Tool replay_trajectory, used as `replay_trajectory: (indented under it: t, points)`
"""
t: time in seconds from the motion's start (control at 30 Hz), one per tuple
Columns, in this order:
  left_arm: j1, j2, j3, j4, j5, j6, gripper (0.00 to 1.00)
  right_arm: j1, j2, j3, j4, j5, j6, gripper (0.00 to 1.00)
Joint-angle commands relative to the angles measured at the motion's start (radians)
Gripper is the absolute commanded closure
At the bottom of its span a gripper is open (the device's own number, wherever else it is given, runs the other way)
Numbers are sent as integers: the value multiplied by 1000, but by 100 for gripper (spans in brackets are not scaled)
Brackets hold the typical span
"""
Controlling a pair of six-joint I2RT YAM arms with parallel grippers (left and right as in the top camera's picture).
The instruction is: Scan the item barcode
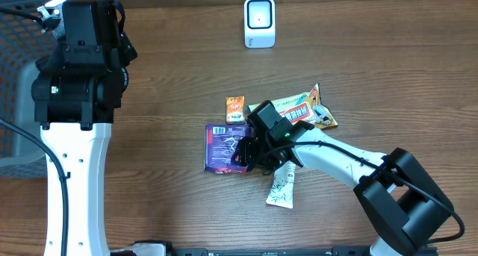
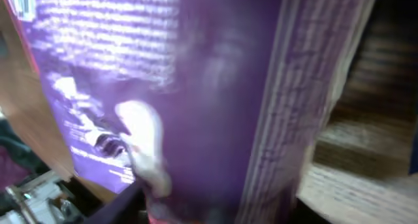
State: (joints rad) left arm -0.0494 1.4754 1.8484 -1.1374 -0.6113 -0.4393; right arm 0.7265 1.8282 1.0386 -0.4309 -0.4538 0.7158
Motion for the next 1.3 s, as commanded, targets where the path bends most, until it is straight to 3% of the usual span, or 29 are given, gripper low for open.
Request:
replay_trajectory:
  t: [0.0,0.07,0.17,0.4,0.7,0.73,0.8,0.83,0.9,1.0,1.07,1.17,1.2,1.27]
  points:
    - [6,2,10,-3,-21,-5,0,-2,2,-11,-2,-20,-17,67]
    - [6,2,10,-3,-21,-5,0,-2,1,-11,0,-22,-38,84]
    - [6,2,10,-3,-21,-5,0,-2,-9,-10,-2,-23,-72,95]
    - [6,2,10,-3,-21,-6,0,-2,-109,-10,-8,-6,-146,96]
    - [6,2,10,-3,-20,-7,0,-2,-272,-10,-101,200,-196,96]
    - [6,2,10,-3,-20,-7,0,-2,-278,-10,-100,202,-202,94]
    - [6,2,10,-3,-20,-6,0,-2,-278,-10,-103,203,-200,72]
    - [6,2,10,-3,-21,-6,0,-2,-278,-10,-113,203,-198,68]
    - [6,2,10,-3,-20,-6,0,-2,-278,-10,-154,203,-160,67]
    - [6,2,10,-4,-21,-6,0,6,-278,-12,-238,199,-85,75]
    - [6,2,10,-3,-20,-7,0,16,-278,-13,-260,214,-88,73]
    - [6,2,10,-3,-19,-7,0,25,-278,-13,-249,229,-86,40]
    - [6,2,10,-4,-19,-6,0,25,-278,-13,-245,230,-78,19]
    - [6,2,10,-7,-19,-6,0,22,-277,-23,-227,230,-31,3]
